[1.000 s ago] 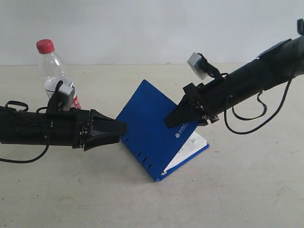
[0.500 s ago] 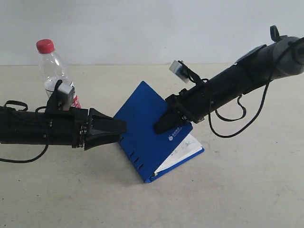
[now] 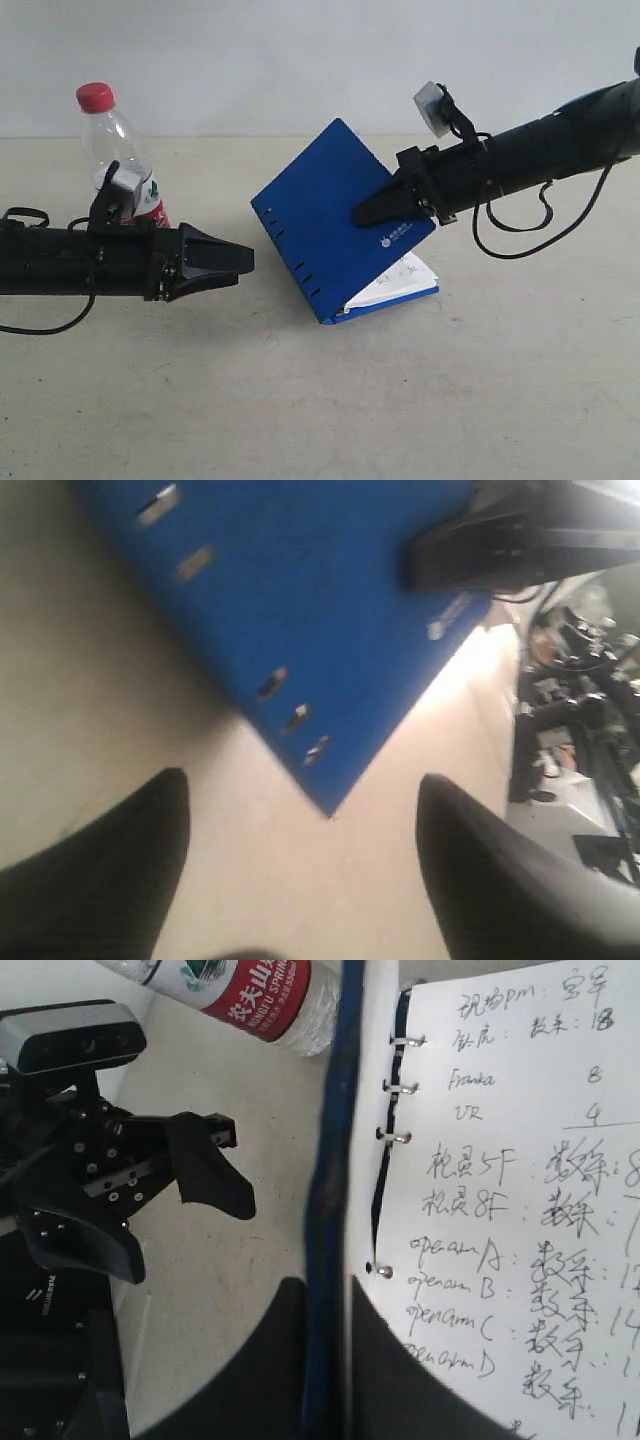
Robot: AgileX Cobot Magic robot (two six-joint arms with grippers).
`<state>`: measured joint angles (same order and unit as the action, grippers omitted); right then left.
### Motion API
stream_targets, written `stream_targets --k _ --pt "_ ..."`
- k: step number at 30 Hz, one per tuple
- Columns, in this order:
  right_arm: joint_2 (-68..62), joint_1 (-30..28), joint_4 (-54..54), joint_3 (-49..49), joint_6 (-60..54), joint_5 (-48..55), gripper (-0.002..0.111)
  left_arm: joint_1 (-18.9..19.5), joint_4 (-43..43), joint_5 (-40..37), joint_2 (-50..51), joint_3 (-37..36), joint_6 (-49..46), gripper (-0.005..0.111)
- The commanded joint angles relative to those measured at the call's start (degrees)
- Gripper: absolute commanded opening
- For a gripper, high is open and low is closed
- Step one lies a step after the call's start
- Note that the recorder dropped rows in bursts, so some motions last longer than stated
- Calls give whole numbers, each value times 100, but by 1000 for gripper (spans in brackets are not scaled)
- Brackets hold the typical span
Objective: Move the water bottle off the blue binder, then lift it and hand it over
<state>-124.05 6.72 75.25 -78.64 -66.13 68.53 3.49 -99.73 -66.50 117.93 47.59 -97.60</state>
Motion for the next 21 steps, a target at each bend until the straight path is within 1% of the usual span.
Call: stream_targets --k 1,5,15,18,21 --pt "99 121 132 -33 21 144 0 -181 -22 -325 435 252 -88 62" --pt "99 240 132 -33 264 144 0 -206 -22 -346 876 532 -74 62" --pt "379 426 47 -33 297 144 0 -206 -22 -346 1291 1103 50 62" --pt "426 478 -273 -33 303 144 0 -206 -22 -346 1387 1325 184 62" --pt "391 569 -871 -22 453 144 0 -228 -22 -346 1439 1617 437 62"
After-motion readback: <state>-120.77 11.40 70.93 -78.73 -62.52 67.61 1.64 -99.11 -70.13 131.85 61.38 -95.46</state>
